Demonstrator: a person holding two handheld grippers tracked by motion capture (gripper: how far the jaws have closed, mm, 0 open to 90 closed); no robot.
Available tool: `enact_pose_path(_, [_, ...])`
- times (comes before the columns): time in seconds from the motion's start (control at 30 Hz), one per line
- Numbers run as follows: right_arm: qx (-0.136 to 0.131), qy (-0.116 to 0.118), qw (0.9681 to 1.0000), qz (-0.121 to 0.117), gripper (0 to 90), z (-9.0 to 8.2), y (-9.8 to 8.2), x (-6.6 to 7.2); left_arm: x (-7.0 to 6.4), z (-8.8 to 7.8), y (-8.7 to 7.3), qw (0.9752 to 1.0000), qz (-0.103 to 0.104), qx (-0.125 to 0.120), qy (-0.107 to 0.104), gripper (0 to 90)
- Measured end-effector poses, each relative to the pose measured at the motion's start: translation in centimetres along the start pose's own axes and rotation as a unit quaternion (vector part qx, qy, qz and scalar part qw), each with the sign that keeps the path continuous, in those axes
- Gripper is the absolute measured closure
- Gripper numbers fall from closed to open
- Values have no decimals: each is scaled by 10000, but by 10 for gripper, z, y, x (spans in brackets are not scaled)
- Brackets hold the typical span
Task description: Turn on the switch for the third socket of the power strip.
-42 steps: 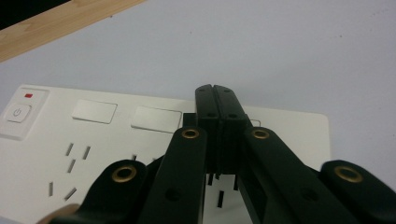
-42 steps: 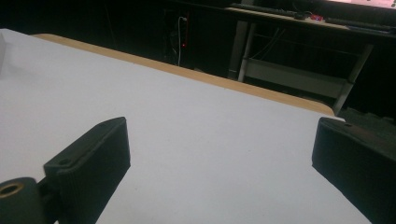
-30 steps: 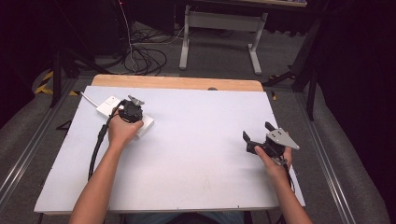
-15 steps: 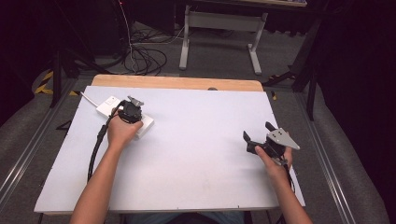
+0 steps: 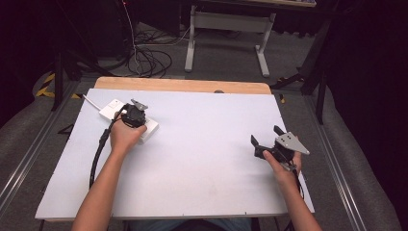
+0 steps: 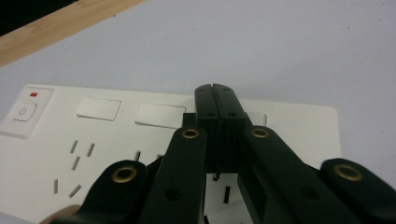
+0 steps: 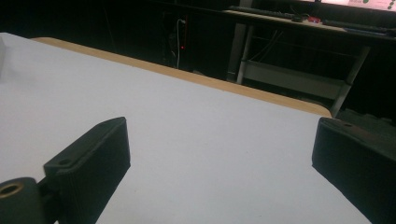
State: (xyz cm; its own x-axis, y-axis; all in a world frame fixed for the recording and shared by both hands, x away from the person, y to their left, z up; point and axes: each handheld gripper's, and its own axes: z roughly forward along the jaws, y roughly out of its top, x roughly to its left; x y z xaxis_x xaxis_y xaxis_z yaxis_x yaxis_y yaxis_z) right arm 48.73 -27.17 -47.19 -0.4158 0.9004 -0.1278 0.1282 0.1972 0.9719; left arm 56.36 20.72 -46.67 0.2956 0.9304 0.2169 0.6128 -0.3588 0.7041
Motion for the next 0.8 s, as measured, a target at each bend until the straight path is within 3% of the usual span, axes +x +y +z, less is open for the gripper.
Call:
enact_pose_path(0.47, [7, -26, 10000, -6, 46, -2, 0, 0, 0, 0, -1, 10000, -74, -48, -23, 900])
enact_pose_path(0.6, [11, -21, 10000, -17, 46, -2, 0, 0, 1, 3, -4, 9998, 7, -135, 165, 900])
enact_pose_path(0.8, [-9, -16, 10000, -2, 47, -2, 0, -1, 8, 3, -8, 9986, -342, -405, 51, 898])
